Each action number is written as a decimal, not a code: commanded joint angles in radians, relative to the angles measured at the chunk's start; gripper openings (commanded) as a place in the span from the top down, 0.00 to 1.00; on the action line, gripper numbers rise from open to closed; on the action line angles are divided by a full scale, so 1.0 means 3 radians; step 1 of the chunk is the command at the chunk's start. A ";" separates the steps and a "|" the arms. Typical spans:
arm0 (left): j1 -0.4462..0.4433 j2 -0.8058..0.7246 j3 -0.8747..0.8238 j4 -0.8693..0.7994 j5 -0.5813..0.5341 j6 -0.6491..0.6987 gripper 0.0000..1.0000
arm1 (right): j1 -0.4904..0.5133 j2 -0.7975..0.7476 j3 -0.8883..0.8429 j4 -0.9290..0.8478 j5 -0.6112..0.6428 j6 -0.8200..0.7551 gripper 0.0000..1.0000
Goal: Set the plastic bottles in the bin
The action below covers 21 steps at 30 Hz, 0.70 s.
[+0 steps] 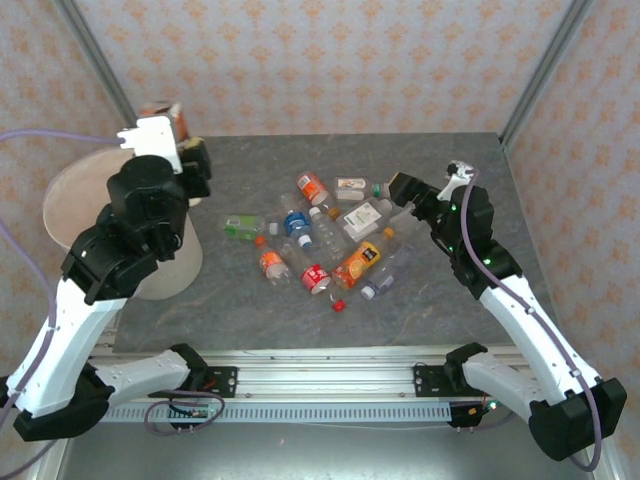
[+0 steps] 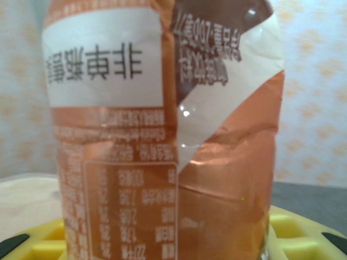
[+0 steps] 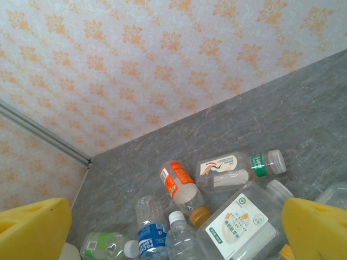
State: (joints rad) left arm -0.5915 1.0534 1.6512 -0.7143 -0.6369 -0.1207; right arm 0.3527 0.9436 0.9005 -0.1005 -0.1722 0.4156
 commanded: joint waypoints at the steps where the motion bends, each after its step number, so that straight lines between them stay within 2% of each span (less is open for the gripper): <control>1: 0.0398 -0.0096 -0.0058 0.0124 -0.0268 0.0169 0.56 | 0.0006 0.0004 -0.0036 0.0190 0.0096 0.0058 0.01; 3: 0.0764 -0.0159 -0.0157 0.0151 -0.0193 0.0134 0.56 | 0.0009 0.0010 -0.0026 0.0190 0.0073 0.0059 0.01; 9: 0.1527 -0.0180 -0.0251 -0.0090 -0.0252 0.0003 0.56 | 0.0008 0.0010 -0.0031 0.0187 0.0083 0.0063 0.01; 12: 0.2026 -0.0128 -0.0299 -0.0351 0.0092 -0.0274 0.56 | 0.0010 0.0015 -0.0050 0.0212 0.0090 0.0086 0.01; 16: 0.2548 -0.0038 -0.0447 -0.0501 0.0568 -0.0378 0.54 | 0.0007 0.0015 -0.0037 0.0218 0.0097 0.0078 0.01; 19: 0.2973 0.0050 -0.0513 -0.0589 0.1182 -0.0503 0.54 | 0.0004 0.0024 -0.0011 0.0188 0.0131 0.0037 0.01; 21: 0.3142 0.0133 -0.0519 -0.0671 0.1456 -0.0529 0.53 | 0.0001 0.0035 0.0005 0.0173 0.0160 0.0035 0.01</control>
State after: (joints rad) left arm 0.2981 1.0748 1.5055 -0.8429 -0.3840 -0.2317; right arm 0.3527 0.9482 0.9001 -0.0723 -0.1547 0.4335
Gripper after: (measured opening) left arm 0.513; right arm 0.994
